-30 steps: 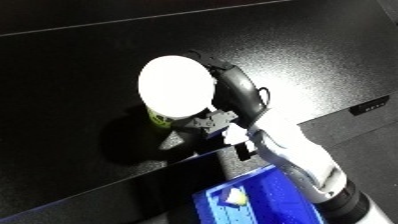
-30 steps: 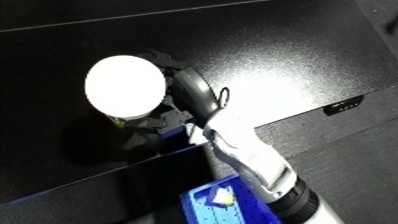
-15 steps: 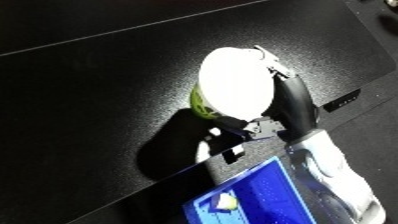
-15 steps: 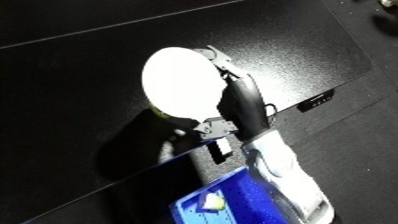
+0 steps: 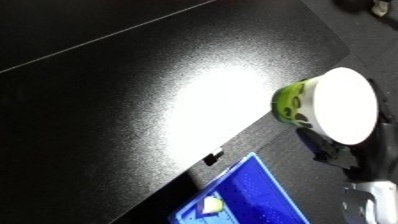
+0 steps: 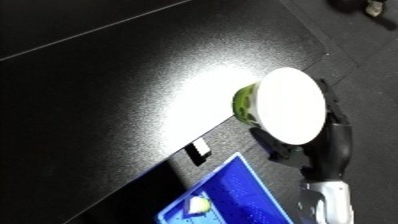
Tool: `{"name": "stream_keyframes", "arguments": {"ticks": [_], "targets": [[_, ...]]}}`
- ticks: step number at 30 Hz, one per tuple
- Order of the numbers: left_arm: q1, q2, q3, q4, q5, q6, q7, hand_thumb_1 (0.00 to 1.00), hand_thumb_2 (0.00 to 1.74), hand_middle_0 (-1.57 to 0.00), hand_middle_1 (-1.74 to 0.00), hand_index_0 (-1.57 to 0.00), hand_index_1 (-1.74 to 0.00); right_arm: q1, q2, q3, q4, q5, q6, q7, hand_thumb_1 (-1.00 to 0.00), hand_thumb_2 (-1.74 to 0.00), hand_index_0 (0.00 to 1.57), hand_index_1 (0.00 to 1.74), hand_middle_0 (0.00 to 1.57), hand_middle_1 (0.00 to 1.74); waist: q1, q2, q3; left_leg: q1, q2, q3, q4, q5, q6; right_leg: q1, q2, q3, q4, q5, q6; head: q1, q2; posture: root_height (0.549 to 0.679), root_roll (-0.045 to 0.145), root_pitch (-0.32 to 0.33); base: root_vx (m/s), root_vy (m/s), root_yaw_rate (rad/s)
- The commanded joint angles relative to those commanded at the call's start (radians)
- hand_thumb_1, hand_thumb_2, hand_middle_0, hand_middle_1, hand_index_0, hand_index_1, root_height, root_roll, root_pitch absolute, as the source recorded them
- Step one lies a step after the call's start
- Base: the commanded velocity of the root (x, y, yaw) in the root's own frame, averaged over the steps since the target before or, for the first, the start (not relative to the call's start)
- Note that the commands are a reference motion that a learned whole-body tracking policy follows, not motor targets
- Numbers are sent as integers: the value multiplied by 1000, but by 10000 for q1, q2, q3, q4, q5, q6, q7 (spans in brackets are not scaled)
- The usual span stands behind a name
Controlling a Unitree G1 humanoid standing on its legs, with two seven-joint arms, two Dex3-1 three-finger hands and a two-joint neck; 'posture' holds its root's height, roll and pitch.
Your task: Pick up the object and place it into the box
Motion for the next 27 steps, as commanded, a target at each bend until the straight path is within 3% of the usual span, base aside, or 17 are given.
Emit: {"name": "stream_keyframes", "arguments": {"ticks": [1,2,4,11,17,18,19,22,23,24,27], "targets": [[0,0,0,0,0,0,0,0,0,0,0,0,0,0,0,0,0,0,0,0,-600,-1044,942,1044,942,1044,0,0,0,0,0,0,0,0,0,0,0,0,0,0,0,0,0,635,74,21,11,78,-111],[22,-52,27,33,-96,-38,-39,0,0,0,0,0,0,303,101,-263,449,14,-432,0,-600,-1044,942,1044,942,1044,-104,38,16,48,-31,39,-44,-6,17,-18,66,52,-13,10,2,134,-102,635,74,23,7,67,-108],[18,-79,49,43,-172,-35,-66,0,0,0,0,0,0,604,185,-445,994,200,-643,130,-600,-1044,942,1044,942,1044,-198,63,33,84,-64,64,-81,-12,43,-43,136,102,-23,22,3,251,-183,634,73,25,5,53,-99],[-72,-4,-2,-40,-295,104,-24,0,0,0,0,0,0,1259,235,-82,3538,740,-543,1109,-600,-1044,942,1044,942,1044,-309,106,91,119,-149,41,-180,19,102,-104,260,187,-141,125,1,726,-354,636,72,32,-12,17,-61],[-129,137,-104,-173,-201,262,-11,0,0,0,0,0,0,1077,134,891,5591,1672,545,2578,-600,-1044,942,1044,942,1044,-182,189,93,127,-243,-93,-174,44,134,-46,265,202,-232,195,-62,1347,-746,636,71,27,-11,-10,21],[-129,137,-104,-173,-201,262,-11,0,0,0,0,0,0,1077,134,891,5591,1672,545,2578,-600,-1044,942,1044,942,1044,-182,189,93,127,-243,-93,-174,44,134,-46,265,202,-232,195,-62,1347,-746,636,71,27,-5,-16,47],[-201,181,-156,-177,-143,329,-5,0,0,0,0,0,0,898,153,1172,6307,2408,1089,3181,-600,-1044,942,1044,942,1044,-107,213,86,133,-266,-149,-159,47,130,-1,248,189,-262,209,-80,1562,-951,636,71,24,-4,-26,61],[-322,241,-304,-178,-14,441,4,0,0,0,0,0,0,609,182,1639,7470,3259,1862,3861,-450,-783,706,783,706,783,67,274,38,112,-319,-263,-117,56,126,69,197,140,-276,219,-106,1996,-1214,637,70,20,0,-40,86],[-322,241,-304,-178,-14,441,4,0,0,0,0,0,0,609,182,1639,7470,3259,1862,3861,-450,-783,706,783,706,783,67,274,38,112,-319,-263,-117,56,126,69,197,140,-276,219,-106,1996,-1214,637,70,20,3,-46,98],[-380,262,-418,-182,110,498,10,0,0,0,0,0,0,362,226,1955,8182,3359,2263,4158,-350,-609,549,609,549,609,204,328,-9,93,-361,-344,-86,64,133,107,157,101,-264,218,-121,2227,-1331,637,70,18,6,-45,109],[-440,279,-572,-164,261,552,12,0,0,0,0,0,0,34,270,2296,8971,3093,2646,4457,-200,-348,314,348,314,348,382,402,-78,64,-413,-436,-41,72,142,141,110,50,-223,202,-136,2490,-1552,637,70,14,10,-34,97]]}}
